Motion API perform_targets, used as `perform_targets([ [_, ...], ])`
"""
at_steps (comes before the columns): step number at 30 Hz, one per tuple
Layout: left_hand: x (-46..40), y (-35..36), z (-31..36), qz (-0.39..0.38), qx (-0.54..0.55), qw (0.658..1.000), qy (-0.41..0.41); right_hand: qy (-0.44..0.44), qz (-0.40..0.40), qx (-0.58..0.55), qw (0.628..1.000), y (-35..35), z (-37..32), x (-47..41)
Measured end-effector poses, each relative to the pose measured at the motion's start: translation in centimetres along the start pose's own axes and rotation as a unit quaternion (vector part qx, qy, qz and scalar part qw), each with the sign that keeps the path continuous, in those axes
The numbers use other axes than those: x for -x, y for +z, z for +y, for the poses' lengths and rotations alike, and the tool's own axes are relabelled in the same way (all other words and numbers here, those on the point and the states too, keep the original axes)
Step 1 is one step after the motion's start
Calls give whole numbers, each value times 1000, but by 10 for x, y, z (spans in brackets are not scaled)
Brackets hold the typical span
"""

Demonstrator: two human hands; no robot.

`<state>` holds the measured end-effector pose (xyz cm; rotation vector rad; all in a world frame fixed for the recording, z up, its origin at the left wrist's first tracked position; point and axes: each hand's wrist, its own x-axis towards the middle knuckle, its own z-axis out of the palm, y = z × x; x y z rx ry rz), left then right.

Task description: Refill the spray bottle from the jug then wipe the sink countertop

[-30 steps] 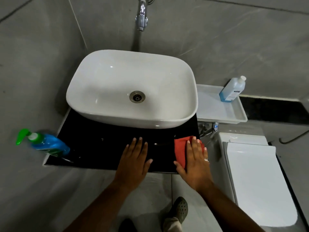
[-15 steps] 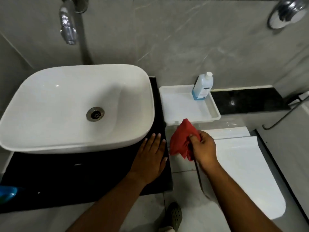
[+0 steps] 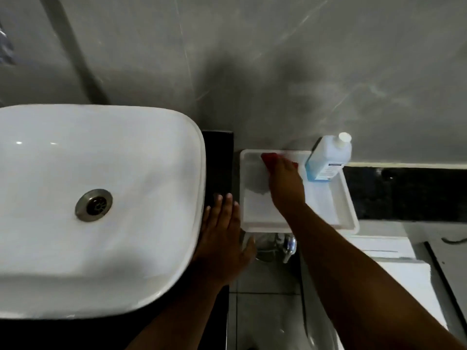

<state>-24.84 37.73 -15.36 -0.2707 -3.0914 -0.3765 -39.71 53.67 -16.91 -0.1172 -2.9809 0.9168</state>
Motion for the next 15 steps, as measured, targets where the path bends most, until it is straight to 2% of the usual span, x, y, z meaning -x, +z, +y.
perform_targets([
  [3, -3, 7, 0, 35, 22, 999, -3, -74, -93, 118, 986, 59, 12, -12],
  [7, -2, 11, -1, 56, 20, 998, 5, -102, -111, 168, 974, 97, 27, -8],
  [10, -2, 12, -2, 63, 15, 998, 2, -111, -165, 132, 971, 84, 33, -14],
  [12, -1, 11, -1, 75, 18, 997, 10, -101, -173, 65, 978, 63, 30, -11],
  [15, -5, 8, -3, 40, 23, 999, -7, -41, -60, -95, 993, 10, 12, 0],
])
